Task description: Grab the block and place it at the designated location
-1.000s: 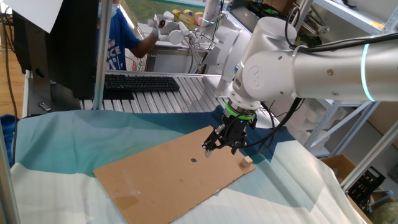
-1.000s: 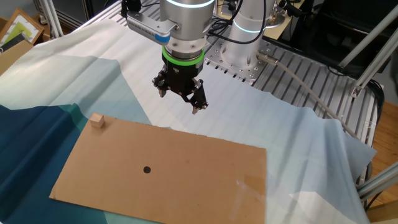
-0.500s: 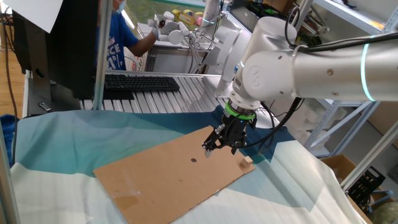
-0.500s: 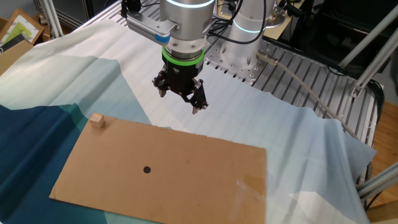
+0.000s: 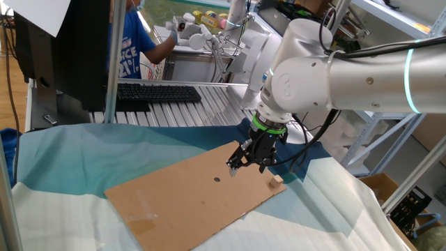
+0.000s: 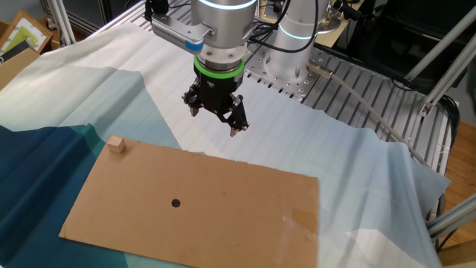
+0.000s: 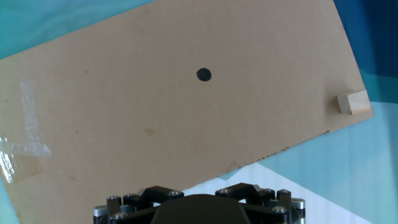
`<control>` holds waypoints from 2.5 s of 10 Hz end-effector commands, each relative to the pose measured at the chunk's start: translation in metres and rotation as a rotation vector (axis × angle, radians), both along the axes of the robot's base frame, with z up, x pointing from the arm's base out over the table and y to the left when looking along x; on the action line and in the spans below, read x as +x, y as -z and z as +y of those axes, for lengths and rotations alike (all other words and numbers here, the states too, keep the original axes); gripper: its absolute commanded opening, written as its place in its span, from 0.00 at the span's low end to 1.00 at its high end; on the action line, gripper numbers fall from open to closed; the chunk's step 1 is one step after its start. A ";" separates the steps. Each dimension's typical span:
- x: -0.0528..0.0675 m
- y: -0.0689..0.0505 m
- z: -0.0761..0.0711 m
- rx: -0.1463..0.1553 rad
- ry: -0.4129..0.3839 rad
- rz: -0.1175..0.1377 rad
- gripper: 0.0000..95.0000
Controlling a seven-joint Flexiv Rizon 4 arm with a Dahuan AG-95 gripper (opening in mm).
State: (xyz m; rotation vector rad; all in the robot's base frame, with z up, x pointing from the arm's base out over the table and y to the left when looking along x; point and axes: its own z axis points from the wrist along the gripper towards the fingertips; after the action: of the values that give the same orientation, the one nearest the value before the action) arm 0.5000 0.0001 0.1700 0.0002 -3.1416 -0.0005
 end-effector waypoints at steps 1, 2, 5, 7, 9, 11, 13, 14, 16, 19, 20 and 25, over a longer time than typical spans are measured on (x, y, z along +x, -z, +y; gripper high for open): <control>0.000 0.000 0.000 0.005 0.127 0.010 0.00; 0.000 0.000 0.000 0.007 0.117 0.022 0.00; 0.000 0.000 0.000 0.006 0.113 0.036 0.00; 0.000 0.000 0.000 0.004 0.113 0.041 0.00; 0.000 0.000 0.000 0.000 0.111 0.042 0.00; 0.000 0.000 0.000 0.002 0.117 0.052 0.00; 0.000 -0.001 0.000 0.001 0.129 0.051 0.00; 0.000 -0.001 0.000 0.001 0.135 0.050 0.00; 0.000 -0.001 0.000 0.000 0.144 0.040 0.00; 0.000 -0.001 0.000 0.002 0.143 0.024 0.00; -0.001 -0.001 0.000 -0.001 0.142 0.020 0.00; 0.006 0.004 -0.007 -0.015 0.138 -0.032 0.00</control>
State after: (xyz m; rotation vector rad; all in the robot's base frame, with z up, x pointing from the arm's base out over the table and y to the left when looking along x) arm 0.5053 -0.0117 0.1669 -0.2121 -3.1775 0.0302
